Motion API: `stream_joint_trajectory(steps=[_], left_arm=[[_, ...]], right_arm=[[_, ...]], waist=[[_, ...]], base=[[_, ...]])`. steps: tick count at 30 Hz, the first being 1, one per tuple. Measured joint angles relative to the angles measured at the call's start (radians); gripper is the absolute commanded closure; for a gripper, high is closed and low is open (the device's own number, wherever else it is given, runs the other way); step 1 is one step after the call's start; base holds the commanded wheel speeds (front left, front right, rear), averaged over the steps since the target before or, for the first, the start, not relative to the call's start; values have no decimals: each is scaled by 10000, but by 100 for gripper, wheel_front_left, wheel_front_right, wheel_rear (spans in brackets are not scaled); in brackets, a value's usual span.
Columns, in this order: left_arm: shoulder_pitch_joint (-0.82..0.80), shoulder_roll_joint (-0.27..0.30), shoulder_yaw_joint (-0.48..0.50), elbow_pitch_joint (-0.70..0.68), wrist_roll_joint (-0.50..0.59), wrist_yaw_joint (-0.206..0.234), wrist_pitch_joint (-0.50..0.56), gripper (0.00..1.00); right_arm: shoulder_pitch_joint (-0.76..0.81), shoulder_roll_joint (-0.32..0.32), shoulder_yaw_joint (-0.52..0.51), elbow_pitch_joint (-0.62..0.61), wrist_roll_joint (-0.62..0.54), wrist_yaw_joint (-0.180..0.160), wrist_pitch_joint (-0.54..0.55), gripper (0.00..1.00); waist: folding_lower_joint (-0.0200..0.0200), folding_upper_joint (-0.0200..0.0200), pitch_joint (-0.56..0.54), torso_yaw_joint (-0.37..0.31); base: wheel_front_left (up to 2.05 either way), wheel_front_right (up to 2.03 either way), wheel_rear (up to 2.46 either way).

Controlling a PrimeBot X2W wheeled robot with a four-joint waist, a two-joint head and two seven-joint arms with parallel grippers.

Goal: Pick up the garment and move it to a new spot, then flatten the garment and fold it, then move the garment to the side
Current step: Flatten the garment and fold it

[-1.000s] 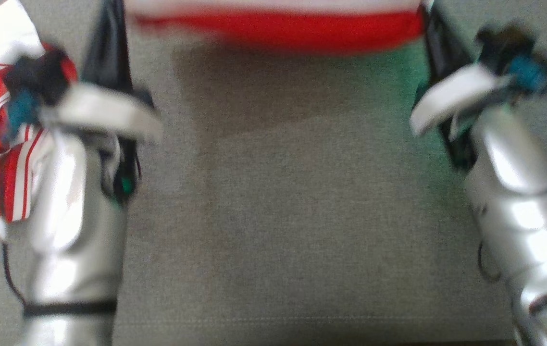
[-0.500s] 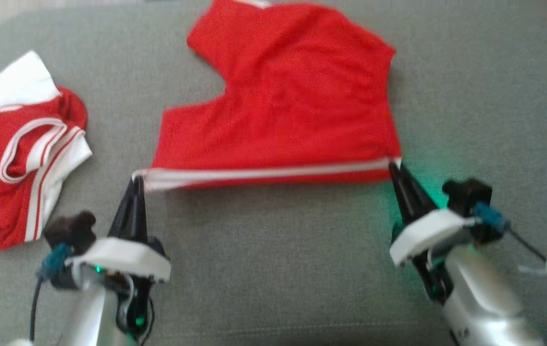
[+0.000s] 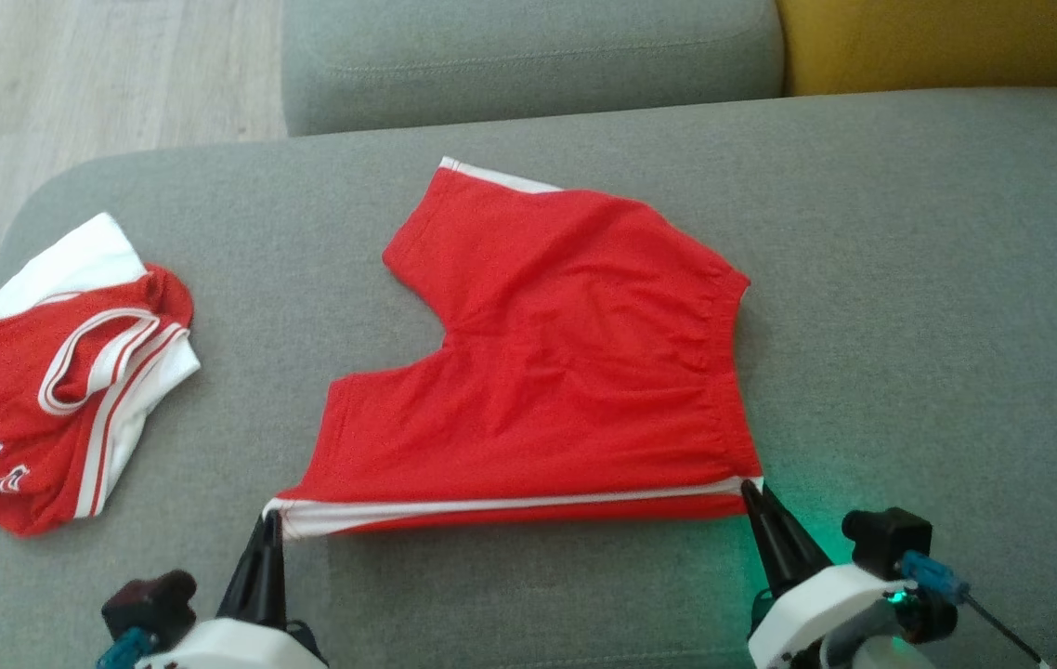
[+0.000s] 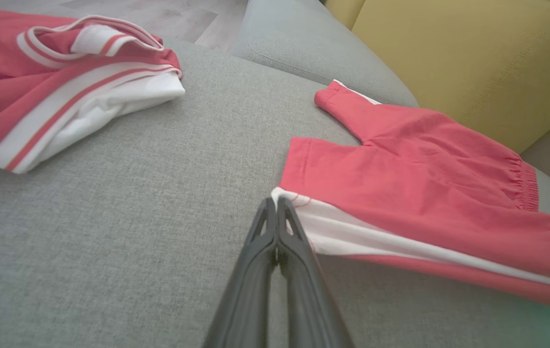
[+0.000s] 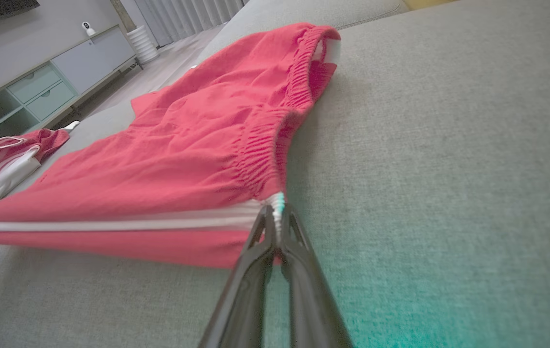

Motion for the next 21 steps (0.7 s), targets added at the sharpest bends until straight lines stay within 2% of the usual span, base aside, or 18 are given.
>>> stream_joint_trajectory(steps=[4, 8, 14, 21], left_arm=[[144, 4, 10, -268, 75, -2, 0, 100], [-378, 17, 42, -387, 420, -94, 0, 100], [-2336, 77, 307, -301, 1030, -372, -2, 100], [-4931, 849, -67, 623, 1361, -525, -2, 100]], right_arm=[[169, 2, 23, -211, 50, 0, 0, 100], [126, 54, 33, -516, 410, 0, 0, 100], [-611, 125, -8, -779, 738, 0, 0, 100], [-1987, 196, -79, -1068, 825, 0, 0, 100]], waist=[[0, 0, -43, -69], [0, 0, 199, -58], [0, 0, 825, -130], [1, 0, 1848, -365]], base=[[0, 0, 0], [0, 0, 0], [0, 0, 0], [0, 0, 0]])
